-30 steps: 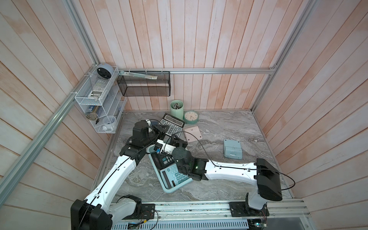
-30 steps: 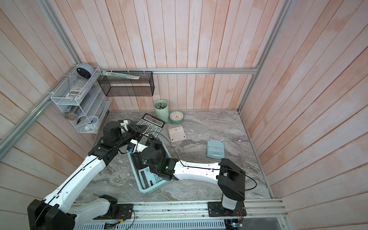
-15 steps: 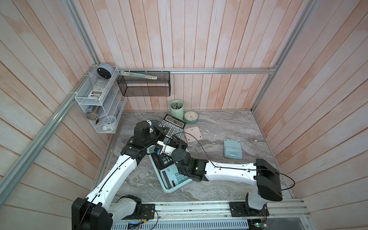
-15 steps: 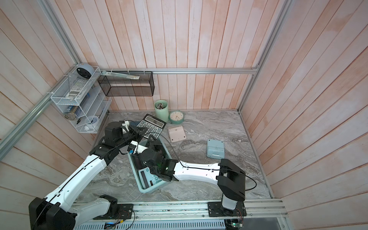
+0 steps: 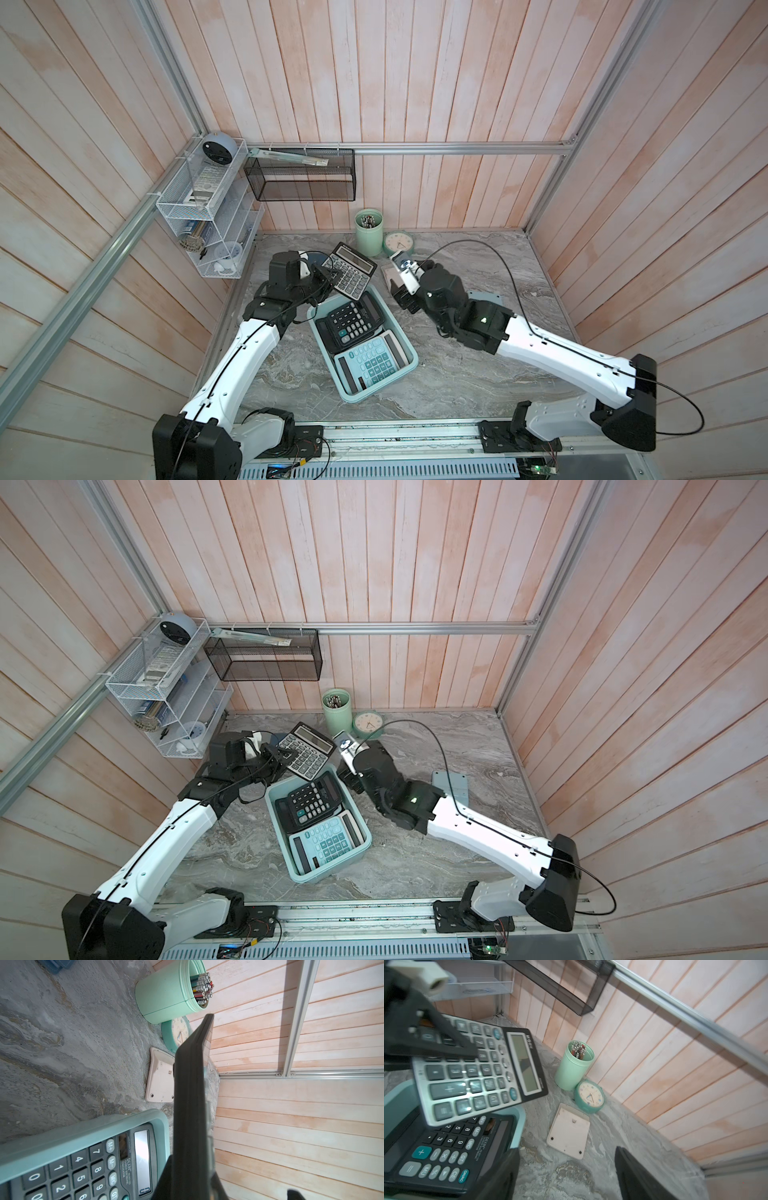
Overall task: Put the calculator in the storage box
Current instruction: Pick up the calculator from the center of the board.
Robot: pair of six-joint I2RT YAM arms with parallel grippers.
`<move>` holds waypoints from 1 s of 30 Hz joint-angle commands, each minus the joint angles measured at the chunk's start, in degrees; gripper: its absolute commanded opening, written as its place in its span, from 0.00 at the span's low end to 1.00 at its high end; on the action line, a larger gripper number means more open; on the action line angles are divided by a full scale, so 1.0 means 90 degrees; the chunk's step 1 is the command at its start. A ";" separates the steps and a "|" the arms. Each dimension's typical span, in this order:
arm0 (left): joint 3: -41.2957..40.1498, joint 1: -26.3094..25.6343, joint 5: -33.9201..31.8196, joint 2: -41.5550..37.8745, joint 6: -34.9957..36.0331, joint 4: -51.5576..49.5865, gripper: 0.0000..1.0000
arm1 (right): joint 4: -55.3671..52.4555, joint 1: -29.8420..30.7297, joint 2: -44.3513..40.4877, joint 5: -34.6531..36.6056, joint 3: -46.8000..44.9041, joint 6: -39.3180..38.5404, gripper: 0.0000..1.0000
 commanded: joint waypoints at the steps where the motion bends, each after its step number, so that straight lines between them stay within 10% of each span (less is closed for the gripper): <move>1: 0.0116 0.0171 0.1266 -0.0262 0.0519 0.0263 0.00 | -0.0833 -0.0759 -0.0186 -0.2442 -0.0058 0.1705 0.78; 13: -0.1088 0.0254 0.3191 -0.0740 -0.1113 0.2677 0.00 | -0.0463 -0.2756 0.0223 -0.6121 -0.0053 0.3515 0.70; 30: -0.1882 -0.0040 0.3809 -0.0886 -0.1832 0.3458 0.00 | 0.0294 -0.2851 0.1524 -0.8388 0.0356 0.4268 0.62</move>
